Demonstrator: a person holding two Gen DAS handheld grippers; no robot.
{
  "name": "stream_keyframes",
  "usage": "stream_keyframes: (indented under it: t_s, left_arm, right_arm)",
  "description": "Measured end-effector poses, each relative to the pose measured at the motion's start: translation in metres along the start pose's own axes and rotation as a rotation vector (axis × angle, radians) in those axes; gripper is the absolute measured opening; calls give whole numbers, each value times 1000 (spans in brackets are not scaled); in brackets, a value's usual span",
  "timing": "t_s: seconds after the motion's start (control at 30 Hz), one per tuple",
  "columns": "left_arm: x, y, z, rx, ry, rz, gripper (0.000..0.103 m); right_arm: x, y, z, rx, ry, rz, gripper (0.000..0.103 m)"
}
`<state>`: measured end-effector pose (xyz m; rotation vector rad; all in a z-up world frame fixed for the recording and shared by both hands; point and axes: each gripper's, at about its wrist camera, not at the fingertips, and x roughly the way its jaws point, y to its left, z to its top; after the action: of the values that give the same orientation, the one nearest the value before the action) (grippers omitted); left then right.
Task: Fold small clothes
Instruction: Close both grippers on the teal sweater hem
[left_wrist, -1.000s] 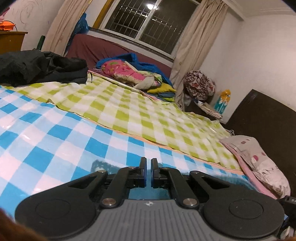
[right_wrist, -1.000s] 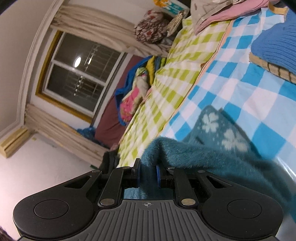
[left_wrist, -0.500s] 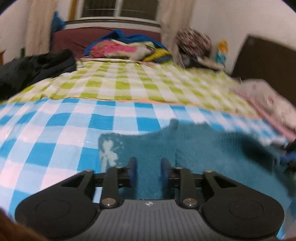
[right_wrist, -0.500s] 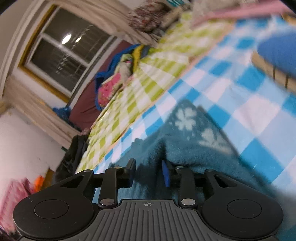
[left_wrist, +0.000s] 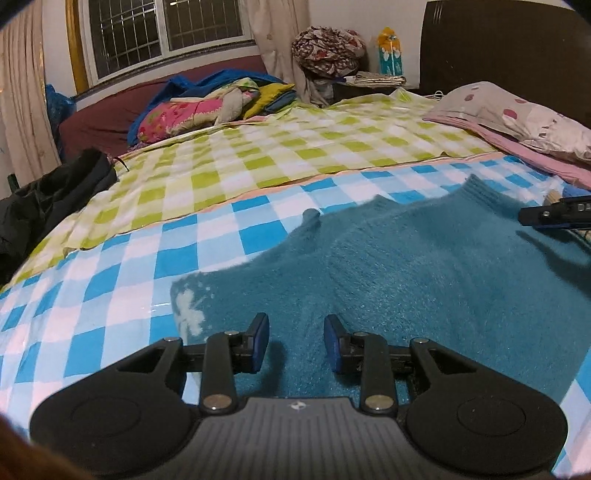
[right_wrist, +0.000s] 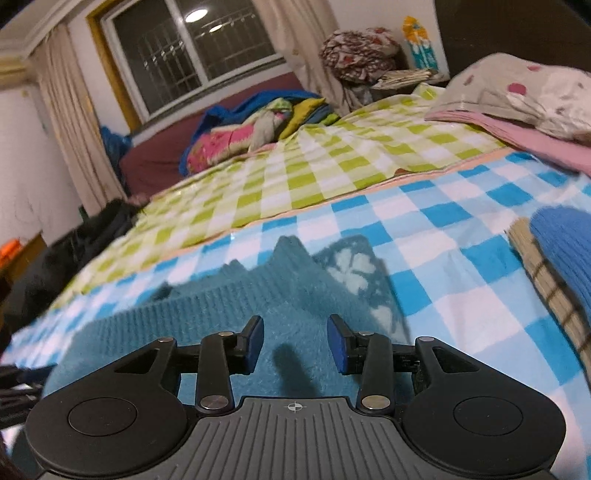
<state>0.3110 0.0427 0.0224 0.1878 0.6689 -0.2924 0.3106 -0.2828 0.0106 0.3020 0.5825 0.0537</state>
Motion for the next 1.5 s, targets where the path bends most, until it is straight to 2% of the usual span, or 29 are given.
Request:
stream_keyframes:
  t_s: [0.1, 0.17, 0.27, 0.37, 0.5, 0.53, 0.6, 0.7, 1.07, 1.27, 1.33, 1.37, 1.43, 1.5]
  left_arm:
    - [-2, -2, -1, -13, 0, -17, 36]
    - [-3, -4, -3, -18, -1, -30, 36]
    - [-6, -7, -7, -20, -5, -44, 36]
    - [-10, -10, -9, -17, -17, -61, 36]
    - [-14, -23, -14, 30, -13, -89, 36]
    - [-16, -27, -15, 49, -11, -96, 36]
    - [-20, -34, -17, 91, -18, -96, 36]
    - [-21, -33, -14, 101, -19, -92, 36]
    - [-2, 1, -4, -15, 50, -78, 38]
    - [8, -14, -2, 76, 80, -36, 38]
    - [7, -18, -1, 91, 86, -36, 29]
    - [6, -20, 0, 100, 90, -43, 20]
    - [3, -25, 1, 113, 91, -35, 16]
    - [-2, -27, 4, 119, 73, -22, 16]
  right_arm:
    - [13, 4, 7, -59, 18, 8, 45]
    - [20, 8, 10, -97, 18, -18, 45]
    - [22, 12, 12, -122, -18, -51, 44]
    - [17, 20, 13, -178, -92, -94, 47]
    - [35, 20, 13, -213, -3, -111, 48]
    - [37, 18, 12, -213, 16, -114, 46]
    - [35, 15, 10, -206, 24, -112, 29]
    - [30, 11, 5, -219, 26, -115, 18]
    - [30, 2, 5, -181, 49, -81, 17]
    - [30, 3, 8, -190, 64, -50, 24]
    - [32, 5, 8, -207, 73, -50, 24]
    - [33, 6, 9, -215, 79, -52, 24]
    - [34, 7, 10, -219, 85, -56, 24]
    - [30, 9, 12, -212, 91, -48, 11]
